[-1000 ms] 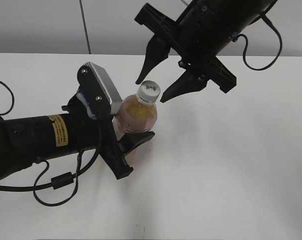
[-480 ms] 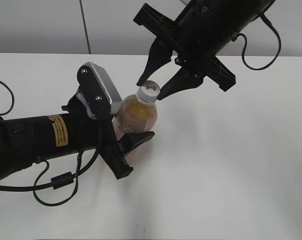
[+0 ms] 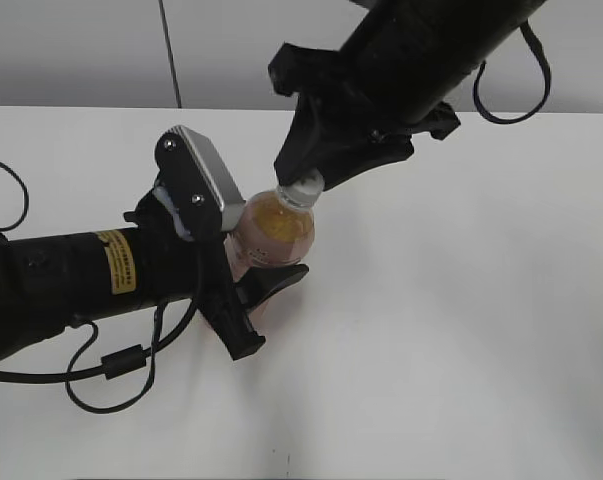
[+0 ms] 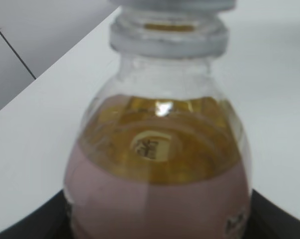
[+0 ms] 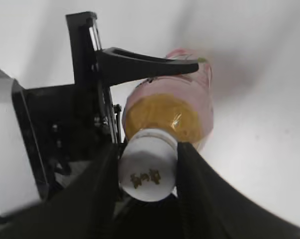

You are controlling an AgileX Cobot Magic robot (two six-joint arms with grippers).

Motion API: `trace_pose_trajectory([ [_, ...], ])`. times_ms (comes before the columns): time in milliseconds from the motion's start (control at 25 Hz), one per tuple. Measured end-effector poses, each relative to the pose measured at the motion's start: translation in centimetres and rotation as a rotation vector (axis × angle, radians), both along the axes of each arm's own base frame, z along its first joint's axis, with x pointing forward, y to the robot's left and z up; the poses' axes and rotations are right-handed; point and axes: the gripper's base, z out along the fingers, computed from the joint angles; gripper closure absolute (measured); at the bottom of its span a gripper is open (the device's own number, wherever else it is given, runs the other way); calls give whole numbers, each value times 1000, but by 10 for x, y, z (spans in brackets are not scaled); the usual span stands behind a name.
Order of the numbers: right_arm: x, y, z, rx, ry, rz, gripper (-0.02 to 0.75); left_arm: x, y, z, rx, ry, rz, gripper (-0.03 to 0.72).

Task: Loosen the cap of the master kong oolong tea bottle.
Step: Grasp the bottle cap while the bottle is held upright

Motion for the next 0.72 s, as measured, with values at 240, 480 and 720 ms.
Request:
trace_pose_trajectory([
  [240,-1,0,1,-53,-331,477,465,0,0,0,2,-1,-4,256],
  [480,-2,1,2,-81,-681,960,465,0,0,0,5,-3,-7,256],
  [720,-3,5,5,-80,-987,1316,467,0,0,0,-6,4,8,256],
])
